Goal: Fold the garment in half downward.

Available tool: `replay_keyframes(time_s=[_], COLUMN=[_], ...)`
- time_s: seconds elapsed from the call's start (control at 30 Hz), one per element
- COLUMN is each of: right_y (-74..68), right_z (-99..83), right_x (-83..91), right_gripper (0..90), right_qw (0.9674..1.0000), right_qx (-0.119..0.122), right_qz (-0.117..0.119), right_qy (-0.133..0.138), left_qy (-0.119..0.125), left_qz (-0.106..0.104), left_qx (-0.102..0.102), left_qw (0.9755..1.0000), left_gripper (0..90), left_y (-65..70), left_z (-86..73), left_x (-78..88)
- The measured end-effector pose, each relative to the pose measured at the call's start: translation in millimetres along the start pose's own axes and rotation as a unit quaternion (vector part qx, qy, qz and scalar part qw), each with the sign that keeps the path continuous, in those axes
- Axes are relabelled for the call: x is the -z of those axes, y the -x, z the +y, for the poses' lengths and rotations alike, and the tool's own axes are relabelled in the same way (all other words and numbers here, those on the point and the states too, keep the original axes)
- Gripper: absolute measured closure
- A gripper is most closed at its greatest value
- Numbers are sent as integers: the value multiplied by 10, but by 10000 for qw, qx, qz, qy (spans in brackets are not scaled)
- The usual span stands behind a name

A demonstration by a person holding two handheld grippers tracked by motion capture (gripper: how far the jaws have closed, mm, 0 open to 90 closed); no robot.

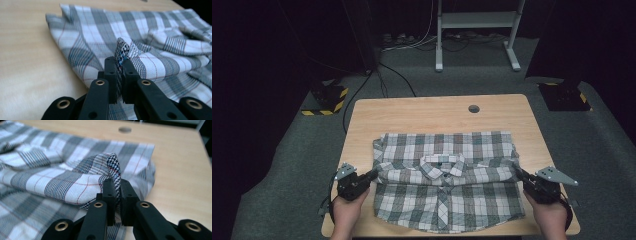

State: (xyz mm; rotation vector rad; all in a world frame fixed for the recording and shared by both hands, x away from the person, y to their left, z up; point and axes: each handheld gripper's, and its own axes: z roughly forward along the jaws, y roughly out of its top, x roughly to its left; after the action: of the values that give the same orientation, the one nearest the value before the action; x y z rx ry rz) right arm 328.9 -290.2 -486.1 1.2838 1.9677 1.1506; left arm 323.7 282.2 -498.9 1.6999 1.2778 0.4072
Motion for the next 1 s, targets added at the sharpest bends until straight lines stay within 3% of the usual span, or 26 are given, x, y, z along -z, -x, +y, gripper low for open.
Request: replay_keyframes(time_s=[0.1,0.17,0.27,0.47,0.67,0.8,1.0], right_y=[-4,-1,13,9,19,32,124], right_z=[-152,-195,-329,-431,-469,-460,-367], right_x=[-25,-32,-65,-116,-165,-206,-358], right_gripper=[836,836,833,834,827,826,815], right_qw=[9998,9997,9990,9976,9967,9968,9967], right_qx=[-19,-23,-41,33,57,74,-22], right_qz=[-10,-9,-34,-95,-101,-126,-122], right_qy=[-190,-243,-451,-688,-802,-790,-800], left_qy=[-211,-270,-413,-712,-753,-784,-749], left_qz=[17,33,87,266,365,570,803], left_qx=[41,41,-22,-206,-218,-423,-451], left_qw=[9998,9996,9991,9969,9963,9944,9929], left_gripper=[851,849,841,821,806,792,774], left_y=[-18,-21,-18,-1,16,53,30], left_z=[-174,-210,-294,-406,-415,-384,-301], left_x=[-34,-40,-62,-118,-131,-178,-302])
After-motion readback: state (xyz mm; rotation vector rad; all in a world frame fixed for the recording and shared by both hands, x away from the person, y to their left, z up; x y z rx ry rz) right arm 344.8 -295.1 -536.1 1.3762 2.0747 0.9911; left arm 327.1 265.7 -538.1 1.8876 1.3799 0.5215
